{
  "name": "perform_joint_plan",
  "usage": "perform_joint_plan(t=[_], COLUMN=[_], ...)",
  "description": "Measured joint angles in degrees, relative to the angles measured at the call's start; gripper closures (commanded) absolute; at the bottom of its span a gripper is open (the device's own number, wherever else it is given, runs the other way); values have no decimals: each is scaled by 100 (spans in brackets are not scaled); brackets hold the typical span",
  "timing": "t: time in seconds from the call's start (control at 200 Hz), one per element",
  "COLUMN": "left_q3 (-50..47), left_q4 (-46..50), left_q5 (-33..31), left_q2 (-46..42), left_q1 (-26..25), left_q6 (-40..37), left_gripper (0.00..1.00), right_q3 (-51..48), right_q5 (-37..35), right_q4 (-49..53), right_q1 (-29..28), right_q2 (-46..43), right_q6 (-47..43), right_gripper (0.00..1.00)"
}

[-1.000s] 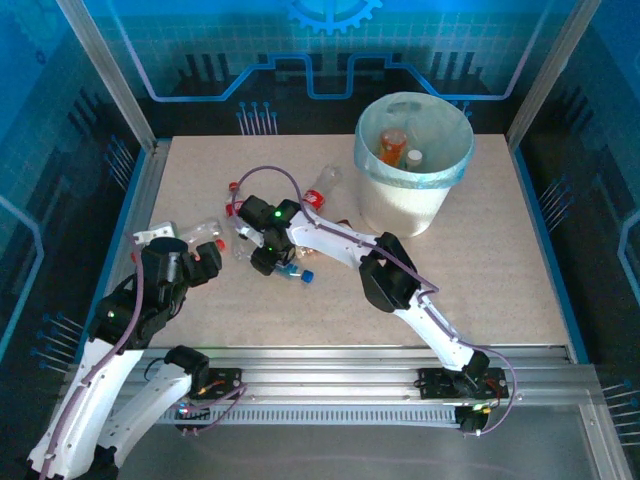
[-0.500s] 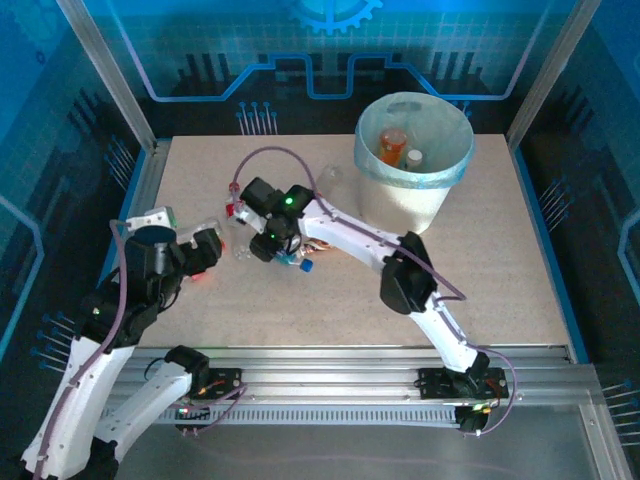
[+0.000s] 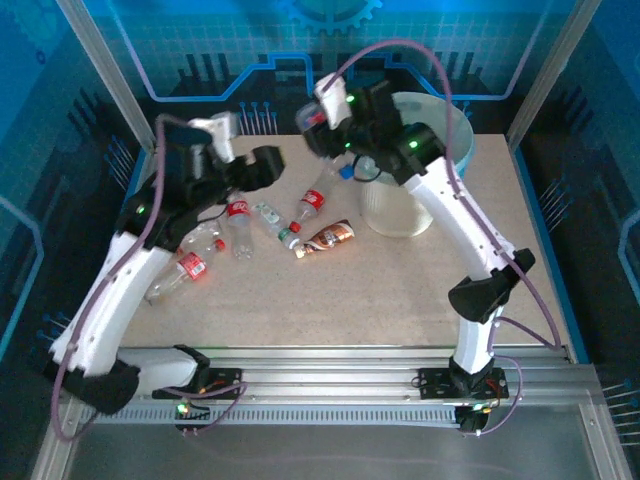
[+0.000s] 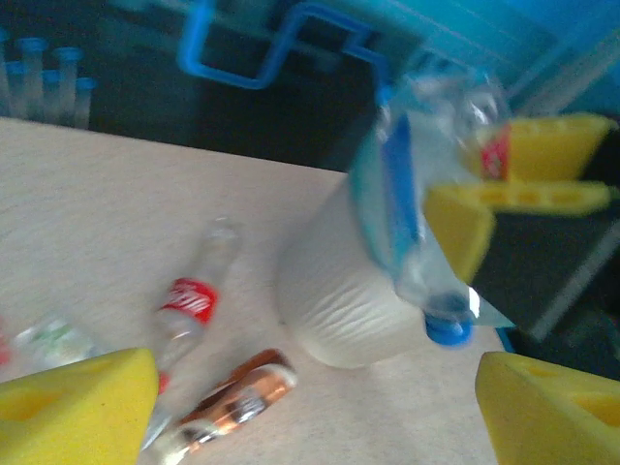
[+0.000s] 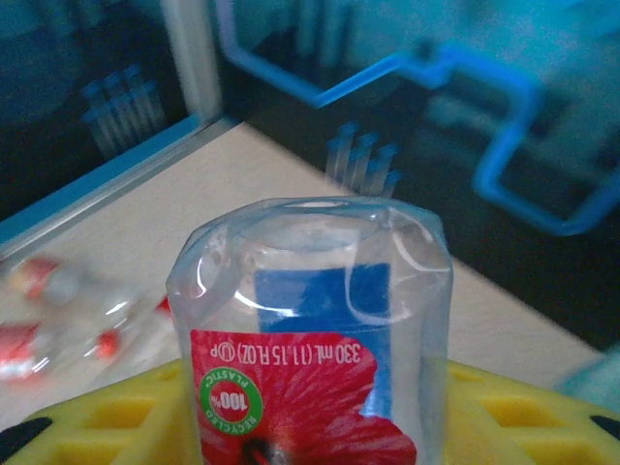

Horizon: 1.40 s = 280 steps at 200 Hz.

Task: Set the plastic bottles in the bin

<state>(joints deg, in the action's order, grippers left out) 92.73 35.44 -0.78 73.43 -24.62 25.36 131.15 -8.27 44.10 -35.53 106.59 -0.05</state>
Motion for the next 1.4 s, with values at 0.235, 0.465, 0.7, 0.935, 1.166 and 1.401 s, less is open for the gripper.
perform_joint_plan(t=[0.235,0.465,0.7,0.935,1.166,1.401], left_q3=[1429,1711,1777,1777,1777,1768], left_q4=[-758,-920,-966,-986,-1012,-1019], left_q5=[483,654,673,669,669,664], left_q2=[1805,2472,2487,2487,2487,2485], left_q1=[-590,-592,-592,-592,-592,-592], left_q6=[-192,-133,-133,-146,-149,-149], left_gripper=[14,14,14,13,13,13], right_q3=[-144,-748,-1213,-1246,-1257,-1257], right_q5=[-855,-1401,-1641,-1725,-1722,-1652], right_q4=[-1008,-1687,-1945,-2017,-2020,-2002], right_q1=[848,1274,1349,1386,1386,1386], right_q2=[-9,-9,-9,-11,-24,-61], right_q6=[-66,-61,-13,26,46,116], right_gripper=[46,42,30,25,27,29])
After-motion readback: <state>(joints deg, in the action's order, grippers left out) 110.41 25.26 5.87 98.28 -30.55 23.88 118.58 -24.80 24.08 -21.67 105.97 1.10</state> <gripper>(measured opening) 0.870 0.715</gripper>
